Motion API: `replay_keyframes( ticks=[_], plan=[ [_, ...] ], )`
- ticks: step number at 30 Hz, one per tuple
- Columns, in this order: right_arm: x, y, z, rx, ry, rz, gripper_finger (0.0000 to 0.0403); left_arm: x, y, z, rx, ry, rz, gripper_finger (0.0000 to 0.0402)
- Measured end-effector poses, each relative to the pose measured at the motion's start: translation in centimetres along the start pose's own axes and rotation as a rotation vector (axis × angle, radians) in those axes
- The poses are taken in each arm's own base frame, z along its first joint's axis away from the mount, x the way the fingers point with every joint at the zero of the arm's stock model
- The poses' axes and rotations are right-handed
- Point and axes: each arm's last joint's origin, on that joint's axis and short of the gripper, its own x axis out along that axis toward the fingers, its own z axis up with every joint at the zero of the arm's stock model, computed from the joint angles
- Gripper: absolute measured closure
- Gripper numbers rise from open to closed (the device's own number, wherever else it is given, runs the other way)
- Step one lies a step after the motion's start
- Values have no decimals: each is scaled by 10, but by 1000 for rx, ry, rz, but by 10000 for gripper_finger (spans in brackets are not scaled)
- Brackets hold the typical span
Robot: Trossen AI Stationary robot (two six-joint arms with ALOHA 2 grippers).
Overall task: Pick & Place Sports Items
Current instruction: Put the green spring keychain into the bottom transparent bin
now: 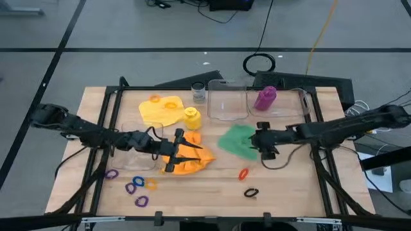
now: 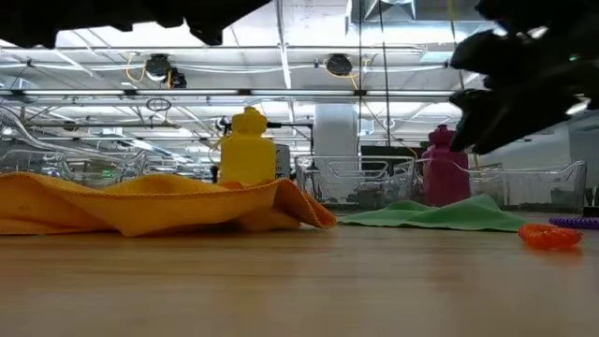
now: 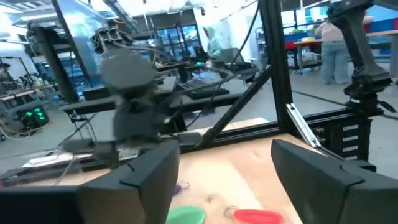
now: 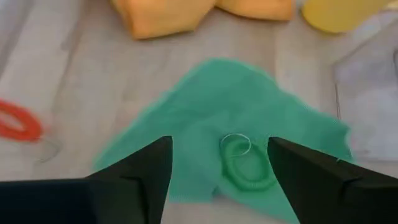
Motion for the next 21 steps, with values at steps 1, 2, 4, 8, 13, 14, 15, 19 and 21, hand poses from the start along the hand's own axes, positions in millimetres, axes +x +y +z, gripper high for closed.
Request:
replay_keyframes(
  ticks=[1, 2, 4, 8, 13, 14, 15, 19, 21],
  plan=[
    [5, -4, 0, 17, 3, 0, 217, 0, 1, 0, 0, -2, -7, 186],
    [9, -8, 0, 31, 9, -8, 220, 0, 1, 0, 0, -3, -15, 187],
    [18, -15, -1, 52, 24, -29, 227, 0, 2, 0, 1, -6, -29, 191],
    [31, -24, -3, 85, 44, -58, 240, 0, 3, -1, 17, -9, -43, 201],
    [46, -26, -9, 112, 100, -65, 255, 0, 3, -1, 30, -8, -45, 214],
    [49, -25, -10, 111, 117, -62, 257, 0, 3, -1, 29, -6, -45, 216],
    [52, -24, -12, 109, 132, -58, 259, 0, 3, -1, 29, -4, -45, 218],
    [63, -21, -16, 104, 168, -24, 264, 0, 3, -1, 27, -1, -46, 224],
    [66, -20, -18, 105, 183, -6, 265, 0, 3, -1, 26, -1, -46, 225]
  ],
)
